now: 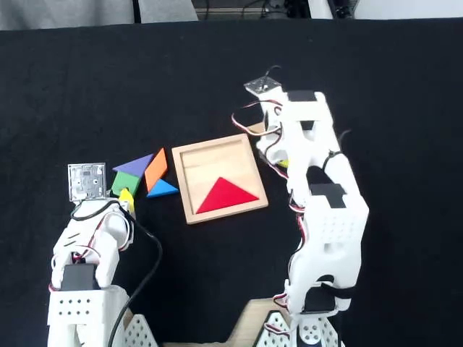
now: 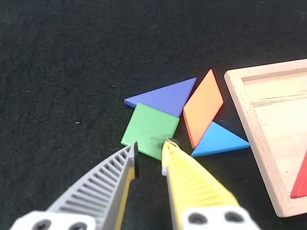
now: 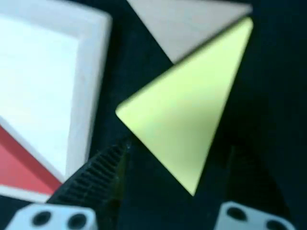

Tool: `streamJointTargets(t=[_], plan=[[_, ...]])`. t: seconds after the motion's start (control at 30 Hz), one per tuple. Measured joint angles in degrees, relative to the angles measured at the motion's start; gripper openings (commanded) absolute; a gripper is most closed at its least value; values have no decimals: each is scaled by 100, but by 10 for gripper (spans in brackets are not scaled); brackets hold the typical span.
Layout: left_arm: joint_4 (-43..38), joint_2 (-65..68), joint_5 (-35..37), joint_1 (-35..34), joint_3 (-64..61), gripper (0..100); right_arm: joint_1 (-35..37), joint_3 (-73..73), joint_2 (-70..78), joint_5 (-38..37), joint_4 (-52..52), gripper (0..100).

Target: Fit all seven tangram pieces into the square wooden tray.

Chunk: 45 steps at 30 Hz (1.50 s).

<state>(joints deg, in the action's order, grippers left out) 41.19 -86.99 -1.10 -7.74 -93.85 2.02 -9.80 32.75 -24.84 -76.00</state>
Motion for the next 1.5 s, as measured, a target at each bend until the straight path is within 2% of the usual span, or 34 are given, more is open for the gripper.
streamJointTargets(t=[0.33,0.53,0.83,1.07,1.5], plan=[[0,0,0,0,0,105,580,-202,-185,229,-88,300],[0,0,0,0,0,105,431,-976,624,229,-132,300],[0,0,0,0,0,105,396,-2259,1547,246,-923,300],[0,0,0,0,0,105,387,-2963,1591,237,-1732,300],[0,0,0,0,0,105,422,-3138,1521,229,-2057,300]])
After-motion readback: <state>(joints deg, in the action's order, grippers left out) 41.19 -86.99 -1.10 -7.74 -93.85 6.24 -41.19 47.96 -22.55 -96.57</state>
